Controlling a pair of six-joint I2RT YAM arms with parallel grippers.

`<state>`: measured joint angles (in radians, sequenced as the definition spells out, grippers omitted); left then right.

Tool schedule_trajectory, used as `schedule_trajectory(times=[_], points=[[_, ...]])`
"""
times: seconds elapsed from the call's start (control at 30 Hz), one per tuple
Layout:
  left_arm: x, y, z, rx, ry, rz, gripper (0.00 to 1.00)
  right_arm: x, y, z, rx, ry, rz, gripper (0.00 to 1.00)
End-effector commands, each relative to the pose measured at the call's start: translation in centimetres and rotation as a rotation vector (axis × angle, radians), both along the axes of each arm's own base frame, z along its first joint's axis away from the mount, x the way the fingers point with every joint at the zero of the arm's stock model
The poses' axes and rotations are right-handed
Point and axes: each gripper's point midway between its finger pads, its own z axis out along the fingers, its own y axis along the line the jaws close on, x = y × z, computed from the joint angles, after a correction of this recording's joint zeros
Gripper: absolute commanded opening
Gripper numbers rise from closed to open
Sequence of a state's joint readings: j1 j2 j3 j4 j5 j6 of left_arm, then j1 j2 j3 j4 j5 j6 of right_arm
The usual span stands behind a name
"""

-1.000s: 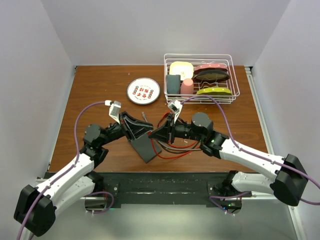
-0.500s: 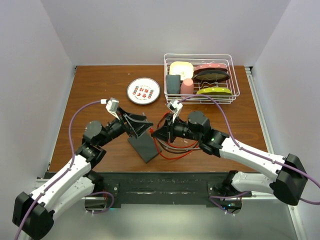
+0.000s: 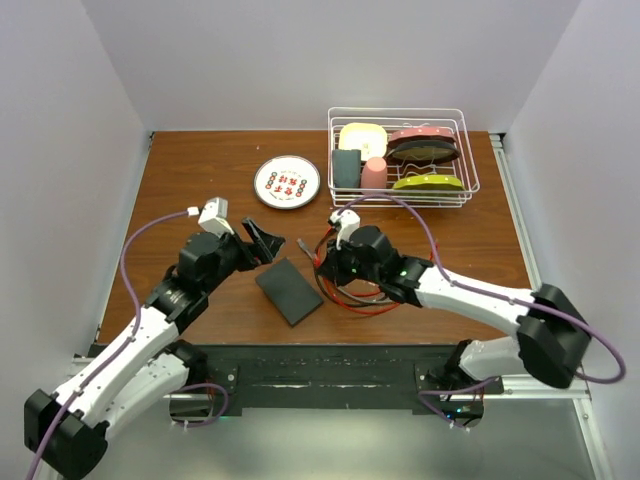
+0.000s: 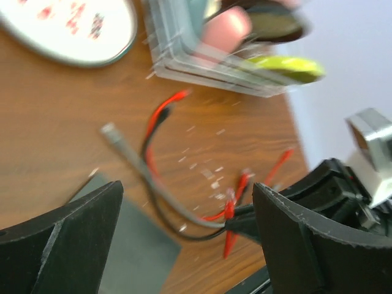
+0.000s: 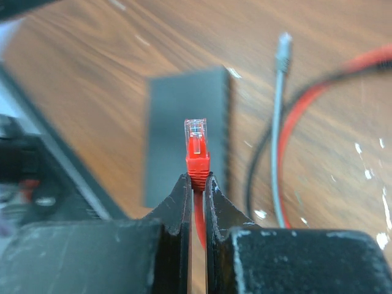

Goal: Insert the plug into the switch port

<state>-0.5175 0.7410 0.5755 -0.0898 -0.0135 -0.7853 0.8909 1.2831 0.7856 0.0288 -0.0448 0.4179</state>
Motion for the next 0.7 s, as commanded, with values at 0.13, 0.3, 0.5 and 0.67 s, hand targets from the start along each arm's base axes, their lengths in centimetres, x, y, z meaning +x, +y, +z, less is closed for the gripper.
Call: schedule_trajectory(times=[0.13, 0.3, 0.5, 0.67], points=[[-1.8, 1.6, -11.4, 0.065, 0.339, 0.108, 0.92, 1.9, -0.6, -6.9, -0.205, 0.083, -0.079, 0.0], [-2.5, 1.5, -14.8, 0.092, 0.412, 0.097, 0.92, 1.5, -0.4, -9.0, -0.236, 0.118, -0.056, 0.0], [-2.0, 0.7, -17.1, 0.08, 0.423, 0.07, 0.92, 0.2, 1.1, -9.3, -0.192, 0.151, 0.048, 0.0], [-0.5, -0.6, -16.8, 0.064, 0.396, 0.035, 0.92, -1.1, 1.7, -9.5, -0.193, 0.178, 0.137, 0.0]])
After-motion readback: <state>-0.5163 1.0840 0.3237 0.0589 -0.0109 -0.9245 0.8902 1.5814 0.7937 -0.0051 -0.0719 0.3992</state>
